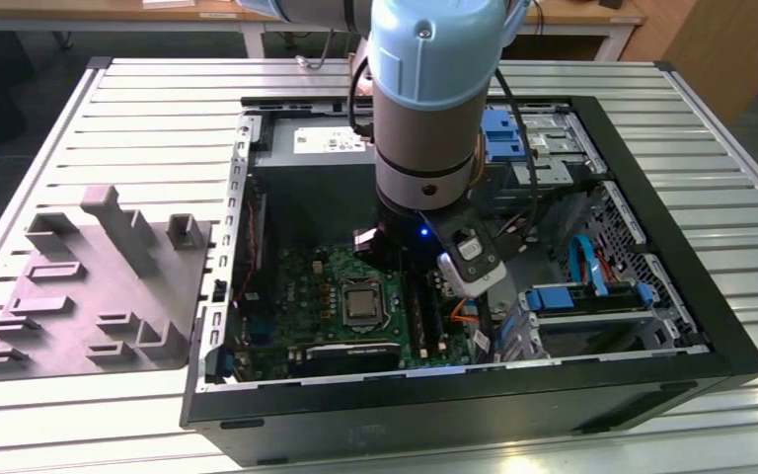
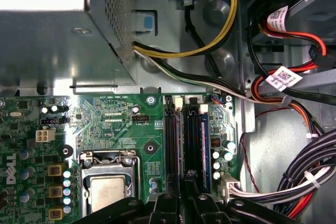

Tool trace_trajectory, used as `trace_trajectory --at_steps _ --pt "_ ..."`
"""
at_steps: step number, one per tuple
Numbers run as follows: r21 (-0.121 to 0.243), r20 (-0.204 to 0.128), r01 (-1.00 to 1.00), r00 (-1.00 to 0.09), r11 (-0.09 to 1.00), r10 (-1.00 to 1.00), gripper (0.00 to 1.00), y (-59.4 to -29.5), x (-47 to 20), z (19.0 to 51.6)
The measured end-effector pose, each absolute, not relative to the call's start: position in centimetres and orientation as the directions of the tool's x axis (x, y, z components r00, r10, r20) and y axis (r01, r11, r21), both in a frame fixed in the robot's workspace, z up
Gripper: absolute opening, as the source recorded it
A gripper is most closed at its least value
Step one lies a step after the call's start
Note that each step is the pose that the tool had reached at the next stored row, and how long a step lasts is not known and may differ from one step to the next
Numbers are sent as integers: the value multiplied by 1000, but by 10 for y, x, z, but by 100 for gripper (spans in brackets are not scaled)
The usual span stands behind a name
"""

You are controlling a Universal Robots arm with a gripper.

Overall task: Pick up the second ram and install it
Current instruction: 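Insert the second ram into the second slot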

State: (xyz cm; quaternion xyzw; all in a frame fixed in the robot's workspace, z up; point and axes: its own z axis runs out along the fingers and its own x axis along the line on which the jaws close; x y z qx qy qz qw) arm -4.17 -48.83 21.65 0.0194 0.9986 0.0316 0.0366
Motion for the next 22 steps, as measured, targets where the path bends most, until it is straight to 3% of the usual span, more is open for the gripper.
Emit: trace_trajectory --at_steps 18,22 --pt "60 -72 36 -997 998 41 18 -495 -42 217" --pt "60 -72 36 -997 998 41 11 -495 -42 217"
